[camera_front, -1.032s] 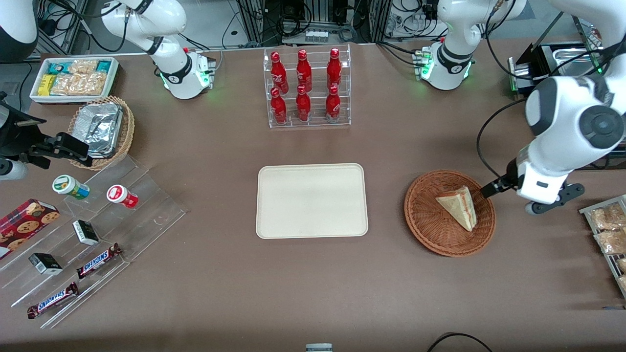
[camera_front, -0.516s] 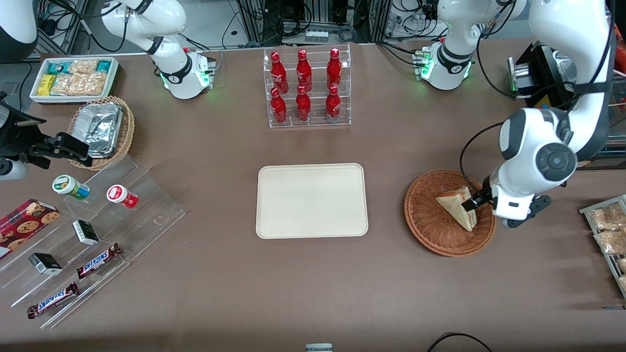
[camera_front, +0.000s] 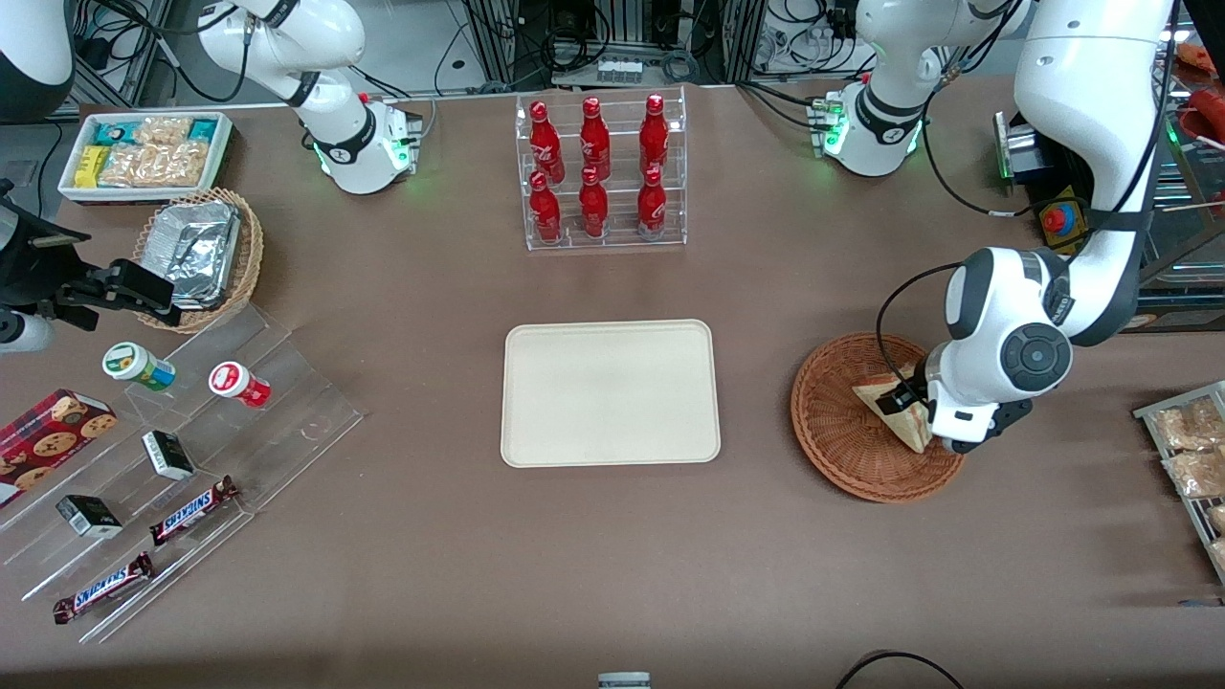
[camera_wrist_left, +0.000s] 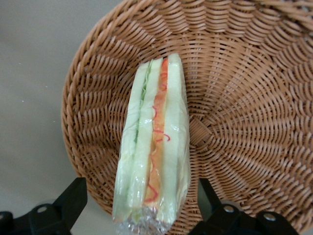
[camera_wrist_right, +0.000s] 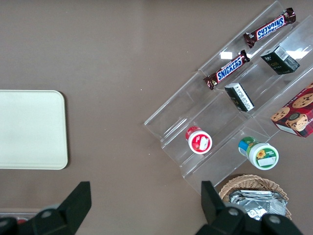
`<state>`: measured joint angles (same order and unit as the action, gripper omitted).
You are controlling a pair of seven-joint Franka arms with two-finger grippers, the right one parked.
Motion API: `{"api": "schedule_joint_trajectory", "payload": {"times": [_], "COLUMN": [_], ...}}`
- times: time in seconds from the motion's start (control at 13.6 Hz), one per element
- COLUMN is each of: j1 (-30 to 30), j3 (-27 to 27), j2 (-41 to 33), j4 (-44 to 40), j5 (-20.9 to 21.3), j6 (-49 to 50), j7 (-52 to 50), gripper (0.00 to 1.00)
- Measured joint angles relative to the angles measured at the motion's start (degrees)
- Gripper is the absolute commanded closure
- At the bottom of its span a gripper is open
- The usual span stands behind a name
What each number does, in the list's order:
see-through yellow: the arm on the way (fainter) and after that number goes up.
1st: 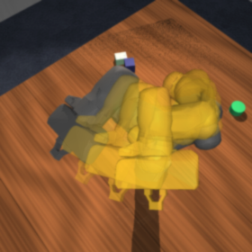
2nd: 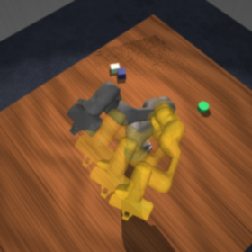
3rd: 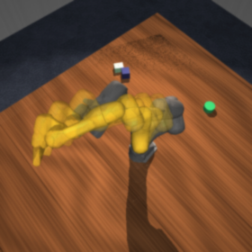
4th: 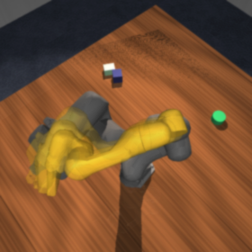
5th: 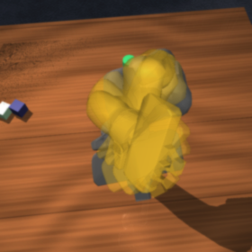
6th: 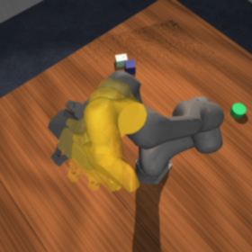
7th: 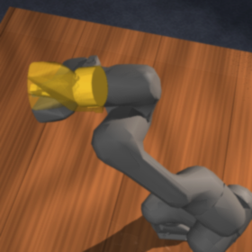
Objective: Place sandwich from basket to tray
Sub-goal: 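Lower the left gripper and close it on the wrapped sandwich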
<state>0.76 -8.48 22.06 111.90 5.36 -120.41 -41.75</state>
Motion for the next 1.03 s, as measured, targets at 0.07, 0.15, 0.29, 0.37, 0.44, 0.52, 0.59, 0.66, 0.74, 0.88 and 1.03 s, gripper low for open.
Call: {"api": "schedule_joint_trajectory", "payload": {"times": [0.07, 0.15, 0.29, 0.37, 0.44, 0.52, 0.59, 0.66, 0.74, 0.88, 1.03], "j1": [0.0, 0.0, 0.0, 0.0, 0.0, 0.0, 0.0, 0.0, 0.0, 0.0, 0.0], "j3": [0.0, 0.0, 0.0, 0.0, 0.0, 0.0, 0.0, 0.0, 0.0, 0.0, 0.0], "j2": [0.0, 0.0, 0.0, 0.0, 0.0, 0.0, 0.0, 0.0, -0.1, -0.4, -0.9], "j4": [0.8, 1.4, 2.0, 2.0, 2.0, 2.0, 2.0, 1.8, 1.6, 0.6, -1.7], "j5": [0.0, 0.0, 0.0, 0.0, 0.0, 0.0, 0.0, 0.0, 0.1, 0.2, 0.3], "j6": [-0.8, -1.5, -1.7, -1.7, -1.7, -1.7, -1.7, -1.6, -1.4, -0.4, 2.7], "j7": [-0.1, -0.5, -2.0, -2.6, -2.8, -2.9, -2.9, -2.9, -2.7, -1.7, -0.8], "gripper": [0.49, 0.67, 1.0, 1.0, 1.0, 1.0, 1.0, 1.0, 1.0, 1.0, 1.0]}}
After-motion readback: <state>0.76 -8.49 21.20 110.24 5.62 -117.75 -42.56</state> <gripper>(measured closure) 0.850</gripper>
